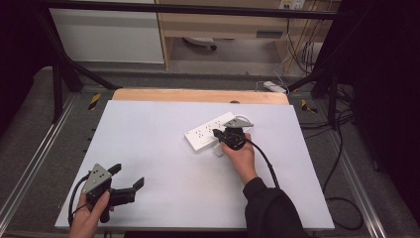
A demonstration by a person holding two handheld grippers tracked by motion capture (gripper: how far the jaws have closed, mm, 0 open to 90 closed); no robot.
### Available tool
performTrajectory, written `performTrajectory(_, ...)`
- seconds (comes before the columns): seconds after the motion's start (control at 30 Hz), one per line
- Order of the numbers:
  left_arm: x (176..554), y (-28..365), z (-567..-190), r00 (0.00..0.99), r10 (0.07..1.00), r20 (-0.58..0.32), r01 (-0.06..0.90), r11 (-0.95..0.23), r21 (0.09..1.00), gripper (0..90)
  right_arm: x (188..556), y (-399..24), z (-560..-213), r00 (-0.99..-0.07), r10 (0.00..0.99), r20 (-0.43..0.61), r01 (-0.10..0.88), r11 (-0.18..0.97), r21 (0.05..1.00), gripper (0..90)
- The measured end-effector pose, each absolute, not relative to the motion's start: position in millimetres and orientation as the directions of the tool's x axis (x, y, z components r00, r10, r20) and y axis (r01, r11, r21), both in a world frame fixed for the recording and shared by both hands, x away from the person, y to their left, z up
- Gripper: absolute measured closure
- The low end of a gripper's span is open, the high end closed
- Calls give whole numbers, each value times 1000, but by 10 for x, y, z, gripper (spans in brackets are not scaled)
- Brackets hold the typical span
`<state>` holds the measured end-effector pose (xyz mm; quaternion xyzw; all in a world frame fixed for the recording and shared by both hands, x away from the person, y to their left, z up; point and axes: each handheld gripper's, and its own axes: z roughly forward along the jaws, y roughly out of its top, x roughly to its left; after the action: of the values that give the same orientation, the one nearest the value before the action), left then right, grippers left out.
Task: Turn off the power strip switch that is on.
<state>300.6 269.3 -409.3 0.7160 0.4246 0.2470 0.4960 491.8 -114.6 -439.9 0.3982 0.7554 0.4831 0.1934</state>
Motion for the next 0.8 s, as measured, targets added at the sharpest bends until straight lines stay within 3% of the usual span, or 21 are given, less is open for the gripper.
performTrajectory(0.17, 3008, 2689, -4098, 519, 852, -76, 368, -142, 919, 46, 4869, -1186, -4328, -608, 788, 97, 401, 199, 894, 862)
performTrajectory(0.6, 3011, 2686, -4100, 516, 854, -66, 369, -152, 917, 46, 4780, -1270, -4069, -587, 800, 124, 398, 152, 905, 402)
performTrajectory(0.8, 3014, 2681, -4105, 516, 854, -73, 370, -146, 917, 46, 4753, -1349, -3997, -588, 798, 133, 416, 158, 895, 258)
